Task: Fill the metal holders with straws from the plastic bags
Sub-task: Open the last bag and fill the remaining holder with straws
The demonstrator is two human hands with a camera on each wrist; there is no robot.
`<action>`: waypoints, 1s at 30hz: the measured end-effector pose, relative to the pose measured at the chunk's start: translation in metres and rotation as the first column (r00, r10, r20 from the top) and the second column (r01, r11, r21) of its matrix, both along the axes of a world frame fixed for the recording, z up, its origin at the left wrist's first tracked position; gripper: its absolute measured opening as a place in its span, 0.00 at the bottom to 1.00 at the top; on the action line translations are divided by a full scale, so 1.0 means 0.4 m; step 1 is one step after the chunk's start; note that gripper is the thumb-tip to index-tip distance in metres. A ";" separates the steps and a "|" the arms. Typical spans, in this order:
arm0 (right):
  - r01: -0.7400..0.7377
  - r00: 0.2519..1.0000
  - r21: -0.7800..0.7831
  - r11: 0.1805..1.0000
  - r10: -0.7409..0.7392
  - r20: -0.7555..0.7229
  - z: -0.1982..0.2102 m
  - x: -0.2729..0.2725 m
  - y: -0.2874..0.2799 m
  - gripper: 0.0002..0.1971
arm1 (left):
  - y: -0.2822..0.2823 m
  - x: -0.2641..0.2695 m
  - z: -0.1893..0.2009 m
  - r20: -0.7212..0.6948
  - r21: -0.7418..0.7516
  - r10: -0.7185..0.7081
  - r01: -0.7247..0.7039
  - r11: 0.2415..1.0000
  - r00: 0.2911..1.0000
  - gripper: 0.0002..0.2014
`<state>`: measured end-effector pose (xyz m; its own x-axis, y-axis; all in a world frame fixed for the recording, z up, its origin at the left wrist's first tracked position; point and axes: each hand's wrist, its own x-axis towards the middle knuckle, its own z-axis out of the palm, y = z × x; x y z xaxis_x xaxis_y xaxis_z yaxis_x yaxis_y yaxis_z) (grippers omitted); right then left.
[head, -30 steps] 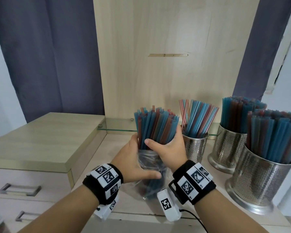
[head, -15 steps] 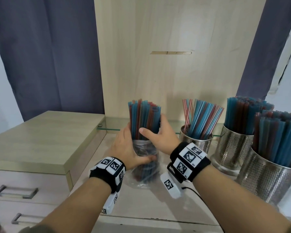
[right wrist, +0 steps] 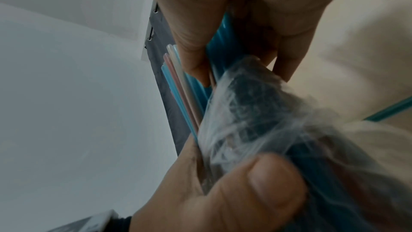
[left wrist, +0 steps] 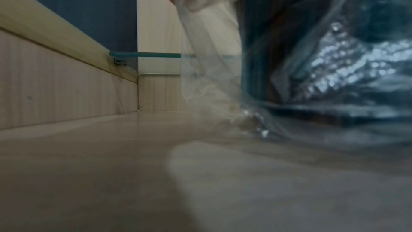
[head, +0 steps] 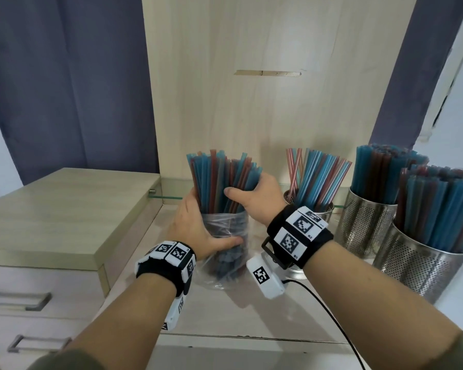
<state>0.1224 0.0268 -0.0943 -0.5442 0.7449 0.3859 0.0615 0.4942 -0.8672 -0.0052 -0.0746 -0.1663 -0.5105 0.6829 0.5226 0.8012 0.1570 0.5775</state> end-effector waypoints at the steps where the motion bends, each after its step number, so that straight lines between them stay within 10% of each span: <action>1: -0.004 1.000 0.020 1.000 0.004 0.022 0.006 0.002 -0.002 0.11 | -0.001 0.000 0.000 0.002 -0.007 0.001 -0.001 1.000 1.000 0.67; 30: 0.085 0.995 -0.125 0.988 -0.092 -0.046 0.098 -0.040 -0.021 0.10 | 0.004 -0.010 -0.001 -0.010 -0.081 0.035 -0.036 0.996 0.999 0.59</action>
<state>0.1063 0.0185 -0.0549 -0.4559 0.8328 0.3139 0.0542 0.3781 -0.9242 -0.0090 -0.0730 -0.1666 -0.5310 0.7044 0.4710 0.7991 0.2314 0.5549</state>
